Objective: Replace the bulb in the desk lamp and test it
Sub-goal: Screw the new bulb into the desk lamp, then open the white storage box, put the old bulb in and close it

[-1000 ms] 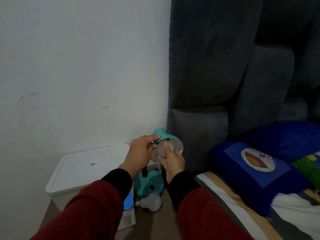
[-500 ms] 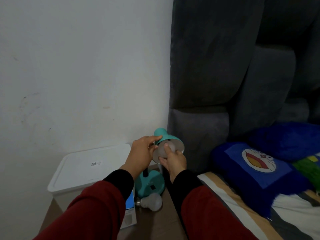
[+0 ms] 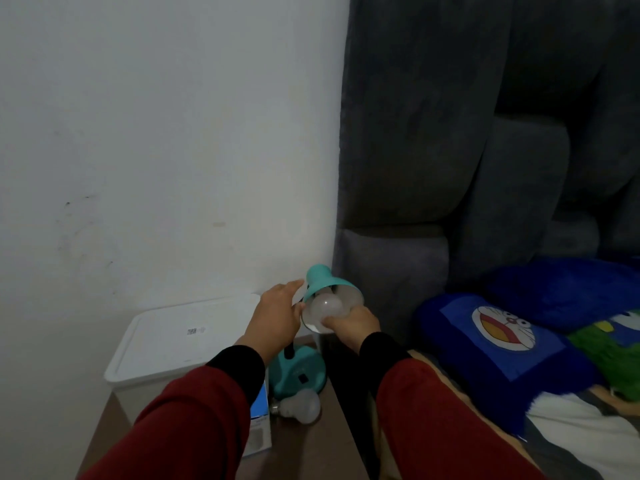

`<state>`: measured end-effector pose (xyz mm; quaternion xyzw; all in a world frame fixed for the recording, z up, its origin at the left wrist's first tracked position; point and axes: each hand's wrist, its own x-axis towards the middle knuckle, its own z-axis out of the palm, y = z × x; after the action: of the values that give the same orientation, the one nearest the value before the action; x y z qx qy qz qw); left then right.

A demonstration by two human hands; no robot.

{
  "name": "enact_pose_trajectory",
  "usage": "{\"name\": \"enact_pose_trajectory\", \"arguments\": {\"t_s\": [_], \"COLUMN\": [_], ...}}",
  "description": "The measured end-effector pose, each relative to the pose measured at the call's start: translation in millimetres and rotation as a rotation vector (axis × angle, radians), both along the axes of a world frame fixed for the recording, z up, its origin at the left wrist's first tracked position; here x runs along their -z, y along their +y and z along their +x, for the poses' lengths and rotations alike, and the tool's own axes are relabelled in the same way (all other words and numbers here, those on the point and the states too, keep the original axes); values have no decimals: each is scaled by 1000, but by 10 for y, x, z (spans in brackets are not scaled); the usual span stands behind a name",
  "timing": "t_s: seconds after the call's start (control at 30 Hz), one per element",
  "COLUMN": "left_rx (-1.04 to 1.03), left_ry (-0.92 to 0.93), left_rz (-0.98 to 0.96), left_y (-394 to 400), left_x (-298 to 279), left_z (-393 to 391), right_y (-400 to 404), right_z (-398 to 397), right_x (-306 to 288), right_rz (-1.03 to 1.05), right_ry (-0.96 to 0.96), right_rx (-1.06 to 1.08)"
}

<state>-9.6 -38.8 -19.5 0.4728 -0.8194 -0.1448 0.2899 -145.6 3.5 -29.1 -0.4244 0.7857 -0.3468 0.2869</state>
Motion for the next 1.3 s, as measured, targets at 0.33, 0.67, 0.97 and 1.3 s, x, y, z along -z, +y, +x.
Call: {"name": "enact_pose_trajectory", "arguments": {"t_s": [0.33, 0.67, 0.97, 1.3], "left_rx": [-245, -372, -447, -365], "left_ry": [-504, -583, -268, 91], "left_rz": [199, 206, 345, 376], "left_y": [155, 201, 149, -148], "left_x": [-91, -134, 408, 874], "left_z": [623, 1586, 2142, 2261], "right_y": [282, 304, -54, -455], "right_z": [192, 779, 1159, 1149], "right_x": [-364, -554, 129, 641], "right_rz": [242, 225, 6, 5], "right_ry": [575, 772, 490, 289], "right_rx": [-355, -602, -590, -534]}}
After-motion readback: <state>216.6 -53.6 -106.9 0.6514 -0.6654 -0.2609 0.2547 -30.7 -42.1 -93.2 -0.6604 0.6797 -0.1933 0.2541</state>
